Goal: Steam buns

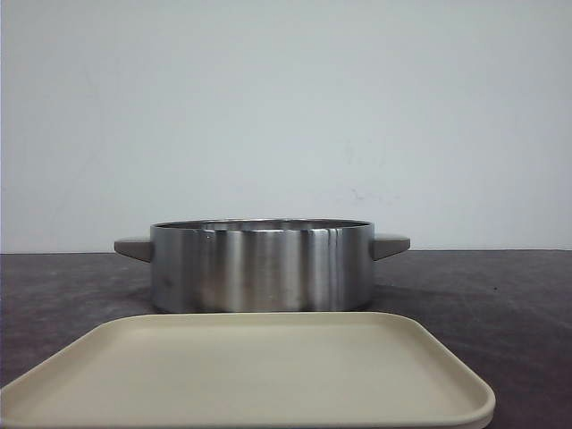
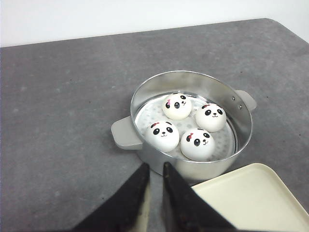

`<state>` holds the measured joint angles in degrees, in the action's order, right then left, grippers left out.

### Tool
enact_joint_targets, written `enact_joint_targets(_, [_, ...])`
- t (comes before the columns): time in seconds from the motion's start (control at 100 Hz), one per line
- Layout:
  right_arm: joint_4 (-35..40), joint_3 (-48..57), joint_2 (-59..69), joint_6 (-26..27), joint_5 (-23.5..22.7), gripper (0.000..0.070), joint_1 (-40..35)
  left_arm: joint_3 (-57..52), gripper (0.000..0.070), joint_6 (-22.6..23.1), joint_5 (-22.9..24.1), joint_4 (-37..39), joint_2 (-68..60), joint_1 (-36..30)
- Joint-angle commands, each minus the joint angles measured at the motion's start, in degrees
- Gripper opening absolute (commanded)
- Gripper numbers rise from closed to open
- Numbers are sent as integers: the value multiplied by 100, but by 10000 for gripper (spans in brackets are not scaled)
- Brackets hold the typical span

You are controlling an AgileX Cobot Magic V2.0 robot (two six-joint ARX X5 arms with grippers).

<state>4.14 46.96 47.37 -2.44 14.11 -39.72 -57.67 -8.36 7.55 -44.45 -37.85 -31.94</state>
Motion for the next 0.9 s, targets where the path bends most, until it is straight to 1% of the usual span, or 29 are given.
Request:
enact_joint_targets(0.0, [-330, -636, -457, -122, -238, 10, 181, -92, 0, -28, -7, 52, -26, -26])
enact_joint_targets(0.06, [-557, -1272, -1021, -125, -452, 10, 520, -92, 0, -26, -7, 55, -26, -26])
enact_joint_targets(0.23, [-544, -2538, -2461, -157, -800, 10, 1488, -92, 0, -26, -7, 52, -26, -26])
enact_joint_targets(0.32, [-538, -3097, -3206, -282, -1036, 10, 2114, -92, 0, -26, -7, 55, -26, -26])
enact_joint_targets(0.46, [-494, -3703, -4109, -313, -1213, 10, 2905, -92, 0, -26, -7, 52, -26, -26])
enact_joint_targets(0.55, [-417, -3939, -4470, -313, -1268, 10, 3189, -92, 0, -28, -7, 52, -26, -26])
enact_joint_targets(0.64, [-118, -4083, -4719, -308, -1263, 10, 3379, -92, 0, -26, -7, 52, -26, -26])
enact_joint_targets(0.89, [684, -4205, -4717, -269, -1266, 10, 3609, -92, 0, -26, -7, 55, -26, -26])
